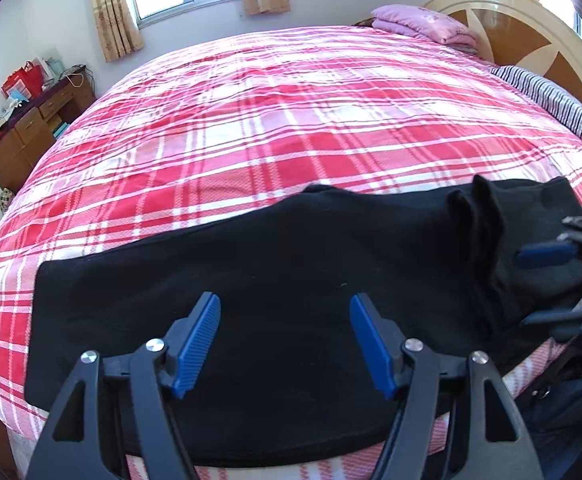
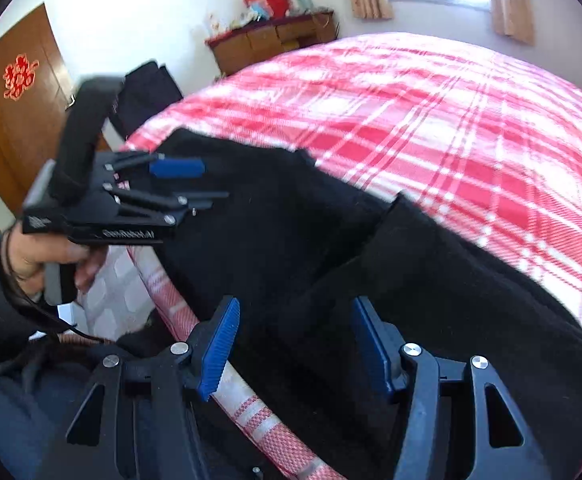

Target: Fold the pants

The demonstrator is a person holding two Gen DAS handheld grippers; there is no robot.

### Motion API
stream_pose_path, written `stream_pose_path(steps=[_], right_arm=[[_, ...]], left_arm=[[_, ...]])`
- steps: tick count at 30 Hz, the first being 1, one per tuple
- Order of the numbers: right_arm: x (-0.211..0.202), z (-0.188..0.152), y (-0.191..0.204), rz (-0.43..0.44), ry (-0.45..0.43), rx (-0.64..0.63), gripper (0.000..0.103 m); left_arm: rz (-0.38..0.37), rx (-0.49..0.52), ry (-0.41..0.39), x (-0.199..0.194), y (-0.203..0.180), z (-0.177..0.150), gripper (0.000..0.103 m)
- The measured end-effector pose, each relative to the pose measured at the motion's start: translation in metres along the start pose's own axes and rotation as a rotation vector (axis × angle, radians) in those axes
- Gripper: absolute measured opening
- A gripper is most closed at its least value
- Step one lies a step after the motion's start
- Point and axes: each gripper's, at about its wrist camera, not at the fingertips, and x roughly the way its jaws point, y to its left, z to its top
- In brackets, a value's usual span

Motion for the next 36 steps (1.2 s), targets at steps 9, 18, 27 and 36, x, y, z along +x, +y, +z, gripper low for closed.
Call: stream_pose_path(steps=[9, 18, 27, 36], right_arm=[[-0.028, 0.004, -0.046, -0.063, -0.101, 0.175, 0.060], [-0.039, 0.000, -0.083, -0.068, -0.138, 0.369, 0.061], [-0.036, -0.004, -0.077, -0.086, -0.122, 0.345, 0.061], [-0.038, -0.007, -0.076, -0.094, -0.130, 0.344, 0.061]], left_arm=[[0.214, -0.059, -0.072, -0.013, 0.075, 0.005, 0.082], [0.260, -0.375, -0.062, -0.009, 0.207, -0.033, 0.087], [0.086, -0.406, -0.075, 0.006, 0.195, -0.040, 0.067], [-0.101, -0.465, -0.080, 0.002, 0.207, -0.046, 0.021]])
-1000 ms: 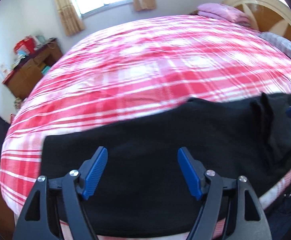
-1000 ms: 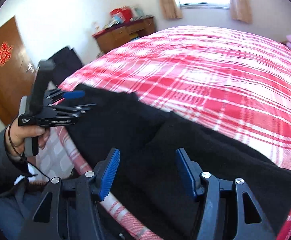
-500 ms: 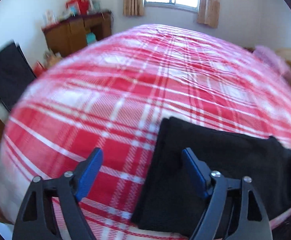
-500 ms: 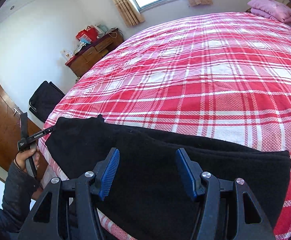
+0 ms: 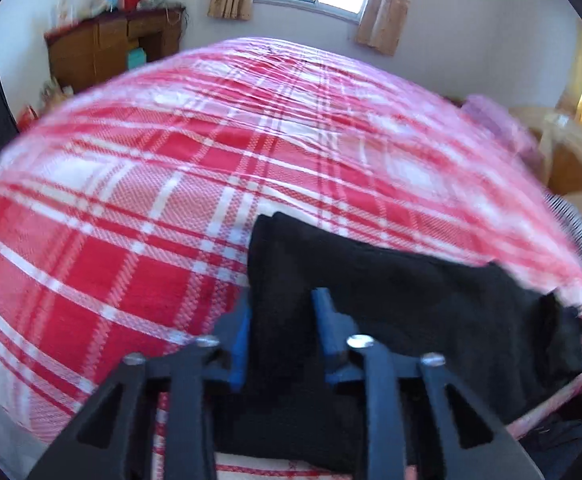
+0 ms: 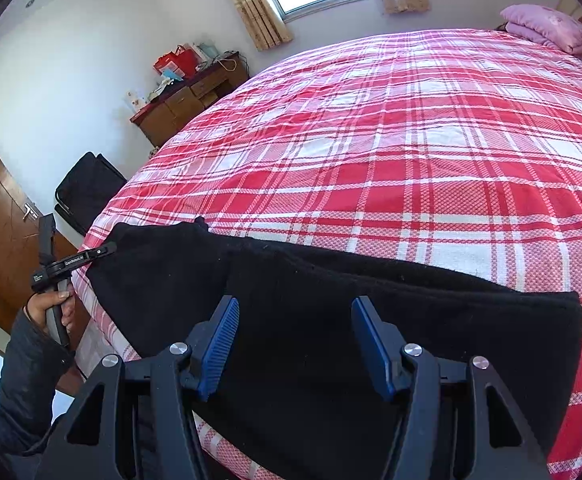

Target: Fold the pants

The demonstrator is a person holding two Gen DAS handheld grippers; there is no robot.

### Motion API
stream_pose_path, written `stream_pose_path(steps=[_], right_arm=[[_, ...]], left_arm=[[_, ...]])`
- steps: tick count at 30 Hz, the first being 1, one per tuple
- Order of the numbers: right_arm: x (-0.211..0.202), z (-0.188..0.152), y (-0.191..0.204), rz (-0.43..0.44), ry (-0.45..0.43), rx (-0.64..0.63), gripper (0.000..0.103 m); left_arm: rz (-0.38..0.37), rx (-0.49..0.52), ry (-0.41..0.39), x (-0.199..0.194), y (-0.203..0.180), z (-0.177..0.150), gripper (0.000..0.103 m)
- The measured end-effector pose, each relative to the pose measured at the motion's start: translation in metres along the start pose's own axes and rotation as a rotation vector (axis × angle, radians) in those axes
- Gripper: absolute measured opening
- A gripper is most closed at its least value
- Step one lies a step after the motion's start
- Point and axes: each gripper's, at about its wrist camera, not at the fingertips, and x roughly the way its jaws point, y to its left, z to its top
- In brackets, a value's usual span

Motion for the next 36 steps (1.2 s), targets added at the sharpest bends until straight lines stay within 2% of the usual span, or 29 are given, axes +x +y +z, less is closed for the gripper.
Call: stream_pose_path(steps=[2, 9, 17, 27, 32, 36], right_arm=[[-0.004, 0.001, -0.002, -0.008, -0.010, 0.003, 0.061], [-0.029, 0.002, -0.013, -0.048, -0.046, 0.041, 0.061], [-0.060, -0.008, -0.037, -0.090, -0.079, 0.092, 0.061], [-0.078, -0.020, -0.063, -0.137, -0.087, 0.140, 0.061], [-0.087, -0.021, -0.079, -0.160, -0.108, 0.195, 0.061], [-0.097, -0.021, -0.093, -0.178, -0.136, 0.232, 0.061]], left_arm=[[-0.038, -0.029, -0.005, -0.004, 0.002, 0.000, 0.020], [-0.165, -0.041, -0.056, -0.034, -0.017, 0.010, 0.020], [-0.327, -0.007, -0.093, -0.063, -0.068, 0.020, 0.020], [-0.485, 0.158, -0.117, -0.089, -0.173, 0.032, 0.020], [-0.562, 0.241, -0.086, -0.083, -0.232, 0.037, 0.020], [-0.593, 0.308, -0.031, -0.070, -0.279, 0.033, 0.020]])
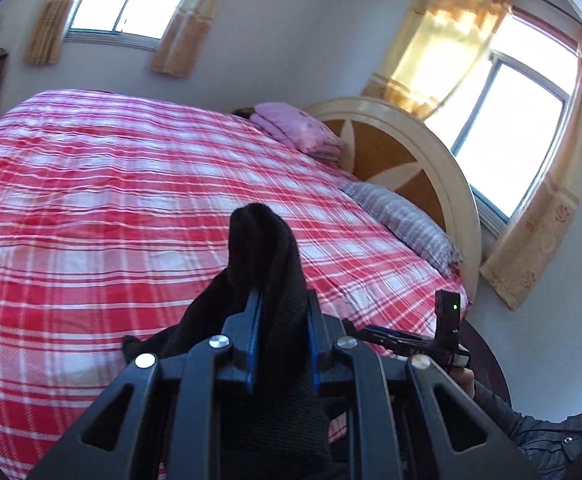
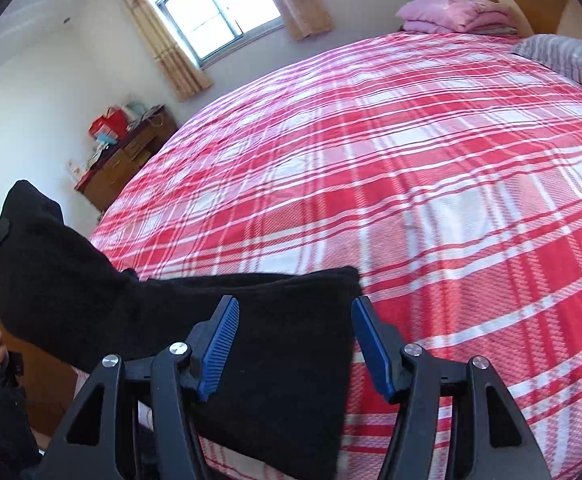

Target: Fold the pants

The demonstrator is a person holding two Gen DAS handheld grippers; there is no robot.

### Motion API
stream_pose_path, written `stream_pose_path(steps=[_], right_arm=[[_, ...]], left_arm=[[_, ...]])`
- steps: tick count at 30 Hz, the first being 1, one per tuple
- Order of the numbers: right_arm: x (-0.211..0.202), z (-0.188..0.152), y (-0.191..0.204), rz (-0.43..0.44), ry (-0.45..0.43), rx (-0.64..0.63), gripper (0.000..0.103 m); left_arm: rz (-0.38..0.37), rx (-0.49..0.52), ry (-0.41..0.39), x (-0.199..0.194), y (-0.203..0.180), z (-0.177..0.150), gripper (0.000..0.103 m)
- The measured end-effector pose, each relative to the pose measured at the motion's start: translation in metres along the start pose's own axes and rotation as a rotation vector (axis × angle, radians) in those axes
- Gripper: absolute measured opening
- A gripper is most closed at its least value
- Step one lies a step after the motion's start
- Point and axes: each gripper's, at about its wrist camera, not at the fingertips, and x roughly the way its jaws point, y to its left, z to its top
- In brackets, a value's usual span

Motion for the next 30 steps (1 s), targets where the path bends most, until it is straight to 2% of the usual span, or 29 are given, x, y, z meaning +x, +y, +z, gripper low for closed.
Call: stream_pose_path(steps=[5, 11, 18, 21, 24, 26, 28, 30], right_arm=[[-0.005, 0.005, -0.019, -0.032, -0.022, 0.048, 0.061], [-0.005, 0.009, -0.041, -0.056, -0.035, 0.118, 0.061], [0.000, 0.009, -0.048, -0.064, -0.026, 0.140, 0.061], [0.002, 0.008, -0.047, -0.061, -0.023, 0.134, 0.061], [0.001, 0.008, -0.043, -0.041, -0.023, 0.122, 0.061], [0.001, 0.008, -0.039, -0.008, -0.021, 0.114, 0.061], [0.001, 0.007, -0.035, 0.029, -0.012, 0.104, 0.061], [0.000, 0.006, -0.028, 0.069, -0.001, 0.086, 0.061]], left_arm=[[-0.024, 0.047, 0.087, 0.043, -0.029, -0.004, 0.020], [-0.014, 0.100, 0.199, 0.101, -0.055, -0.021, 0.020], [0.060, 0.173, 0.297, 0.161, -0.071, -0.058, 0.020], [0.071, 0.203, 0.314, 0.173, -0.079, -0.070, 0.023], [0.054, 0.249, 0.295, 0.167, -0.095, -0.077, 0.027], [0.033, 0.276, 0.255, 0.156, -0.103, -0.076, 0.034], [0.036, 0.303, 0.193, 0.138, -0.108, -0.073, 0.062], [0.052, 0.307, 0.116, 0.116, -0.106, -0.071, 0.073]])
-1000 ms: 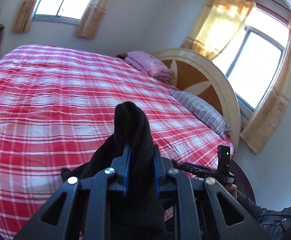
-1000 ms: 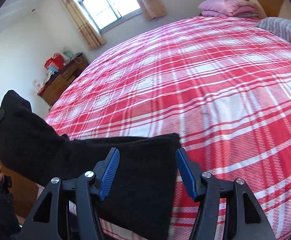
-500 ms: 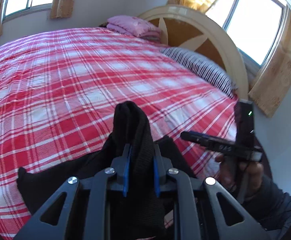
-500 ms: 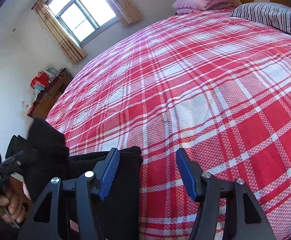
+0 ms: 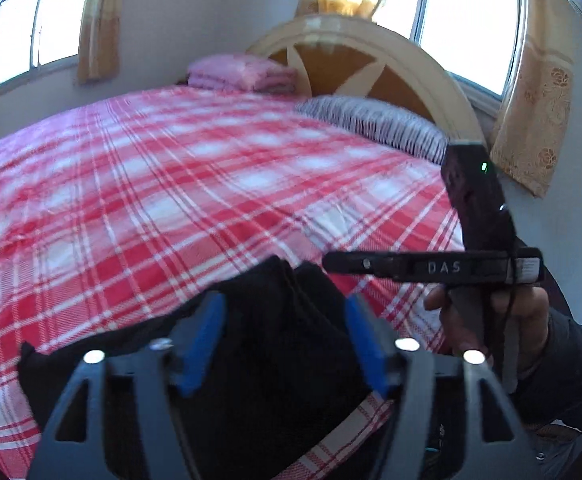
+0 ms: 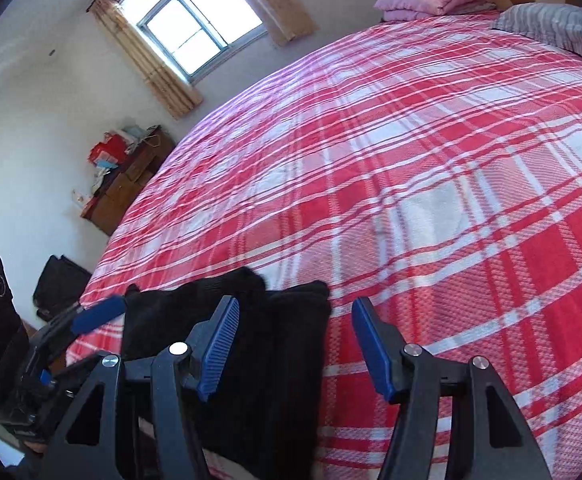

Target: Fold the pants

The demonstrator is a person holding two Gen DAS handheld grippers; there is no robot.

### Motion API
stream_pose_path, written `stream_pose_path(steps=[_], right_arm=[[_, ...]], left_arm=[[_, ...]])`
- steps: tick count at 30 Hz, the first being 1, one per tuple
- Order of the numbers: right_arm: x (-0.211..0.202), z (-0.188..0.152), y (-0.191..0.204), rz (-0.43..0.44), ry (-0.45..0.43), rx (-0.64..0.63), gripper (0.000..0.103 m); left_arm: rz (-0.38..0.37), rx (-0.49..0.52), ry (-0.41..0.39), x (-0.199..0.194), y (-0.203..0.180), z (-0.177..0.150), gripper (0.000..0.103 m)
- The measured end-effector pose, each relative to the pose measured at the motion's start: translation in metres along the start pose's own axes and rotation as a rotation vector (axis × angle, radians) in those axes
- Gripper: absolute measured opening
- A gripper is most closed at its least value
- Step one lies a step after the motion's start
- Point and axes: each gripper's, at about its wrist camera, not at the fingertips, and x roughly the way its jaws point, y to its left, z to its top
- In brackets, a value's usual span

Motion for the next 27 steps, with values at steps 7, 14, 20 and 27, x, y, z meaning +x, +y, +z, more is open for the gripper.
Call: stream_pose_path(steps=[7, 14, 20, 27], right_arm=[[0.012, -0.013, 0.036, 0.035, 0.088, -0.106, 0.061], [0.039, -0.028, 0.048, -0.061, 0.172, -0.179, 0.056], [0.029, -0.036, 0.064, -0.063, 0.158, -0.281, 0.015], [-0.005, -0.030, 0.066, -0.075, 0.064, -0.275, 0.014]], left_arm=[[0.189, -0.113, -0.042, -0.022, 0.057, -0.017, 0.073], [0.325, -0.225, -0.010, -0.024, 0.100, -0.046, 0.073], [0.331, -0.242, -0.008, -0.023, 0.104, -0.047, 0.073], [0.344, -0.242, -0.019, -0.026, 0.108, -0.049, 0.077]])
